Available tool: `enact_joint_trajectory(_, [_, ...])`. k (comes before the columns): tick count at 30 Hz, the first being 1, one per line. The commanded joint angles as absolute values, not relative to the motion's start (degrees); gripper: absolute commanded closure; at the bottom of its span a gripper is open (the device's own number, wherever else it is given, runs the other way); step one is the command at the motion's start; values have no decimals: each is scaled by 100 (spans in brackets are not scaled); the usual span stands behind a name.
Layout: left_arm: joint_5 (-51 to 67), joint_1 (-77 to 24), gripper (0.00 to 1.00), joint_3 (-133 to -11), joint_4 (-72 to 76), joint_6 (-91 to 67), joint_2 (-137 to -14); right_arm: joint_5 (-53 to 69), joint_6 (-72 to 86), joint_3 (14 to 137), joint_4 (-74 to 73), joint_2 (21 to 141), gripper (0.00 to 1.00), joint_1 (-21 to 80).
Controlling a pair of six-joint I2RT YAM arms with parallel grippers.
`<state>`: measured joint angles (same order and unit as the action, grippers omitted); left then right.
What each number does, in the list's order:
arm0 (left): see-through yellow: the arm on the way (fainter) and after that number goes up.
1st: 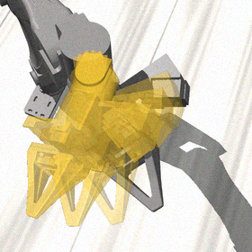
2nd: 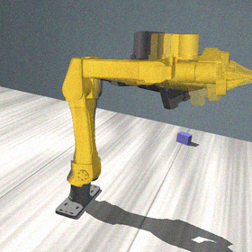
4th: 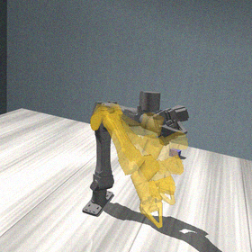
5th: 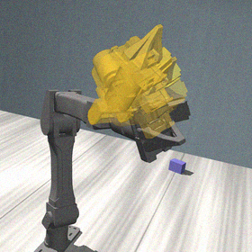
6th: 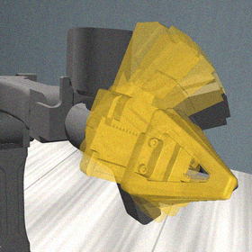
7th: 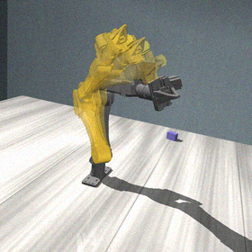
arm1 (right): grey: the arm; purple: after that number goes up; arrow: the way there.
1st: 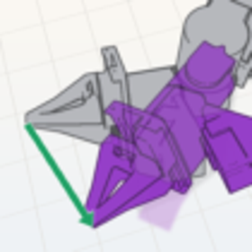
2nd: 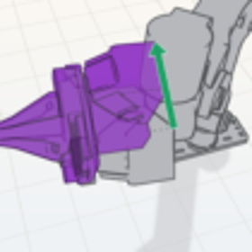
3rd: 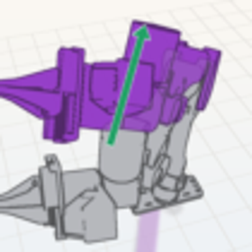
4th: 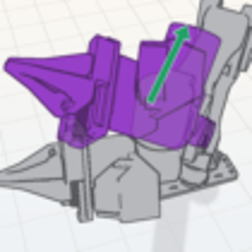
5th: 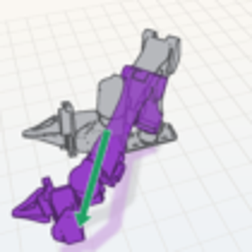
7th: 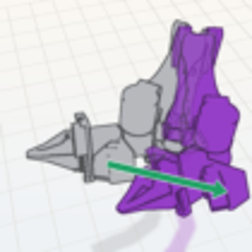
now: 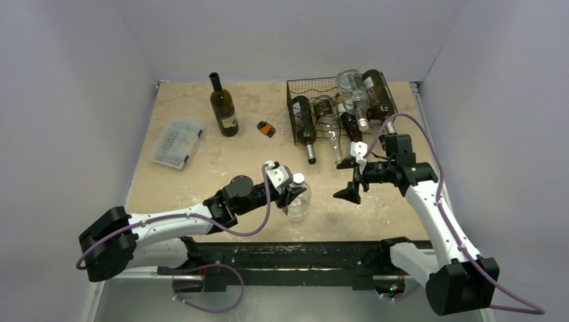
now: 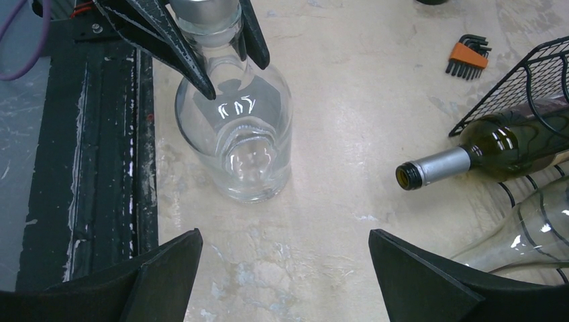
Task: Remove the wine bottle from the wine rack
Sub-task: Pick up the wine bottle from the center of the board.
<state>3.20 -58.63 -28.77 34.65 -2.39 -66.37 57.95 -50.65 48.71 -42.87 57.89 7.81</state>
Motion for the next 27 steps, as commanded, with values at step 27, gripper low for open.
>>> enact_joint_trajectory(27, [-1064,-4810,100,-3186,3023,-700,-5358,5757,-5361,4874,-4447,5840,1,752])
